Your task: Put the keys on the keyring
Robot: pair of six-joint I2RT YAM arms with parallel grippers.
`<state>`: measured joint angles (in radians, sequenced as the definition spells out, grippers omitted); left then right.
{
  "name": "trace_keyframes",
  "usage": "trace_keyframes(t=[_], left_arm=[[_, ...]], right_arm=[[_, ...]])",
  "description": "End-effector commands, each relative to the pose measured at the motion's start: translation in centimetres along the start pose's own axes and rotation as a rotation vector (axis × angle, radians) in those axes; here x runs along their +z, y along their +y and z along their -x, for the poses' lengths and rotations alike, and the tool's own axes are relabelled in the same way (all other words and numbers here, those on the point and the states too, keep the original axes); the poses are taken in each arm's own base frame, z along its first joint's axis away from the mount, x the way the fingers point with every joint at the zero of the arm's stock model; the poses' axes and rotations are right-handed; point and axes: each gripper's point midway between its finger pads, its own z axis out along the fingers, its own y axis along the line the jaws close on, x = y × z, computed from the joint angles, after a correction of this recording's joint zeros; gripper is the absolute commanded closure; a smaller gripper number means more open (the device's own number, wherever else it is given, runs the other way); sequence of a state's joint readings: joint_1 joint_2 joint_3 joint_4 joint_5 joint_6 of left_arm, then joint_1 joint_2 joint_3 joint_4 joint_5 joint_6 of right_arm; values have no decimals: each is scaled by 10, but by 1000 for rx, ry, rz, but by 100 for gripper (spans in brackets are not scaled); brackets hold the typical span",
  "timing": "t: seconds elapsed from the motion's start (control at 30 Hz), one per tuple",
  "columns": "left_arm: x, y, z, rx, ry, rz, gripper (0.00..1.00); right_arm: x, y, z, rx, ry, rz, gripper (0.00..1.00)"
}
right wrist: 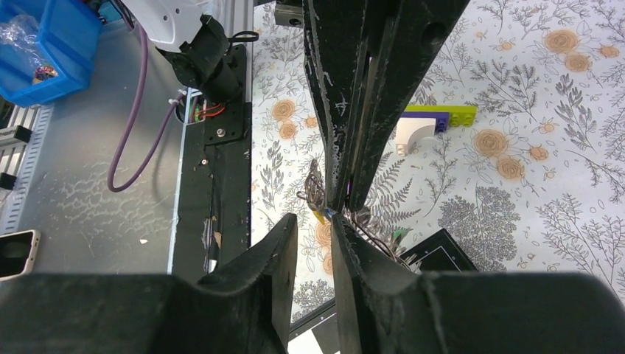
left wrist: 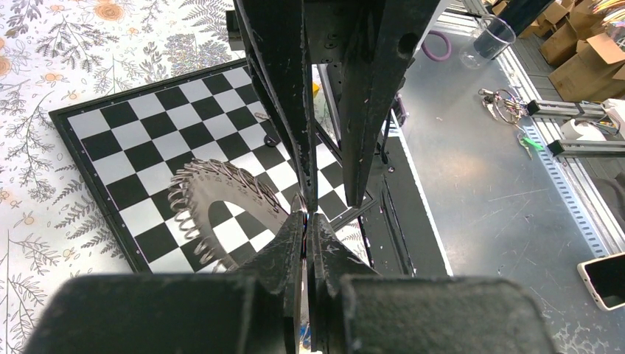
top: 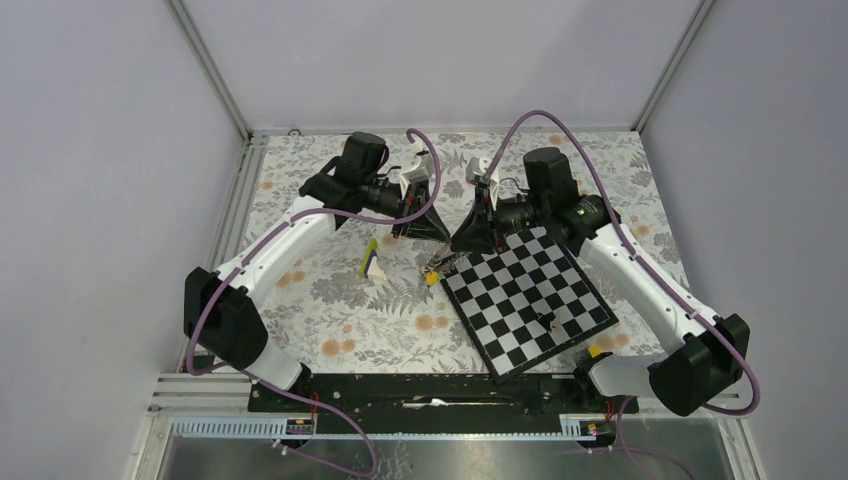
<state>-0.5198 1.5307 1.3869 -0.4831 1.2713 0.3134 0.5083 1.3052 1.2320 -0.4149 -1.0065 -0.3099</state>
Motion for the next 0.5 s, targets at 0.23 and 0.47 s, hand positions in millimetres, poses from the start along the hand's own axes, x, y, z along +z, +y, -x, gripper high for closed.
trace_keyframes(t=[0.23, 0.47], left_arm=[[-4, -20, 21, 103, -39, -31, 100], [-3, -20, 23, 101, -43, -44, 100]], right_arm=[[-18, -8, 5, -79, 13, -115, 68], [-24, -13, 4, -68, 1, -153, 60]])
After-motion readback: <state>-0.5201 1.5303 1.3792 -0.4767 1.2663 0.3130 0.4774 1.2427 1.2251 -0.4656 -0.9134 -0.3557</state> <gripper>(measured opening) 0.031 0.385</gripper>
